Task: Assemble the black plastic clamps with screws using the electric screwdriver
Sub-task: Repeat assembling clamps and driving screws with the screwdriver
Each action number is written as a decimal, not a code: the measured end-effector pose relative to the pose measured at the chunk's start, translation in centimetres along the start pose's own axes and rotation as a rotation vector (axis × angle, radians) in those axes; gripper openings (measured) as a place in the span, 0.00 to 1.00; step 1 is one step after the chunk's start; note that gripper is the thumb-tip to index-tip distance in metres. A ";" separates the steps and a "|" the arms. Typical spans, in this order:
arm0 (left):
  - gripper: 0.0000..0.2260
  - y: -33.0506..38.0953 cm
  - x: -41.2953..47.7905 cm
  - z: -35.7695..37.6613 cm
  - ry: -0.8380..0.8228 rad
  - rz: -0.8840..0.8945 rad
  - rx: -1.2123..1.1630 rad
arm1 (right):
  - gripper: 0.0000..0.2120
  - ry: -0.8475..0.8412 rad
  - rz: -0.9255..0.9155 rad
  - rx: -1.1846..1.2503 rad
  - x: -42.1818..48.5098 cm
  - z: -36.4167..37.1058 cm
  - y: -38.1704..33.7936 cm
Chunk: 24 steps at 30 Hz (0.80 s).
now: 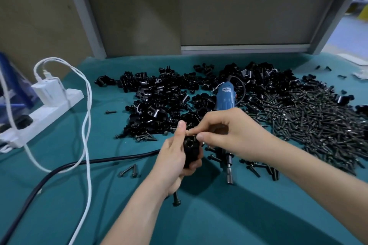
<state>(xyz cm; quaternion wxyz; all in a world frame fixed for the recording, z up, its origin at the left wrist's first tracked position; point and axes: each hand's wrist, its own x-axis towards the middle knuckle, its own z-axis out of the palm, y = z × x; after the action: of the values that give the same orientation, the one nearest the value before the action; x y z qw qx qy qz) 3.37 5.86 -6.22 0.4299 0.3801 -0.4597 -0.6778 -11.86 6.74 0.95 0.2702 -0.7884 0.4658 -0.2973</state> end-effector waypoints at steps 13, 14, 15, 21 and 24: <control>0.23 0.1 0.1 0.3 0.078 0.042 -0.053 | 0.23 0.331 0.693 -0.175 3.0 -3.8 7.8; 0.24 0.2 0.1 0.3 0.100 0.048 -0.055 | 0.25 0.229 0.754 -0.139 3.3 -3.2 8.0; 0.26 0.3 0.1 0.4 0.127 0.048 -0.067 | 0.26 0.179 0.784 -0.081 3.7 -2.5 8.4; 0.17 0.6 0.2 0.2 0.253 -0.019 -0.213 | 0.18 0.385 0.808 0.599 3.5 -1.7 8.9; 0.18 0.7 0.2 0.3 0.241 -0.016 -0.251 | 0.25 0.503 0.609 1.134 3.2 -3.3 7.4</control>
<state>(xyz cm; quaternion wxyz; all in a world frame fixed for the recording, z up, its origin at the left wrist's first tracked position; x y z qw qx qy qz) 3.23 5.61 -5.53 0.5206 0.4055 -0.3138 -0.6827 -17.24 0.27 -1.27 0.5960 -0.2664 0.4875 -0.5798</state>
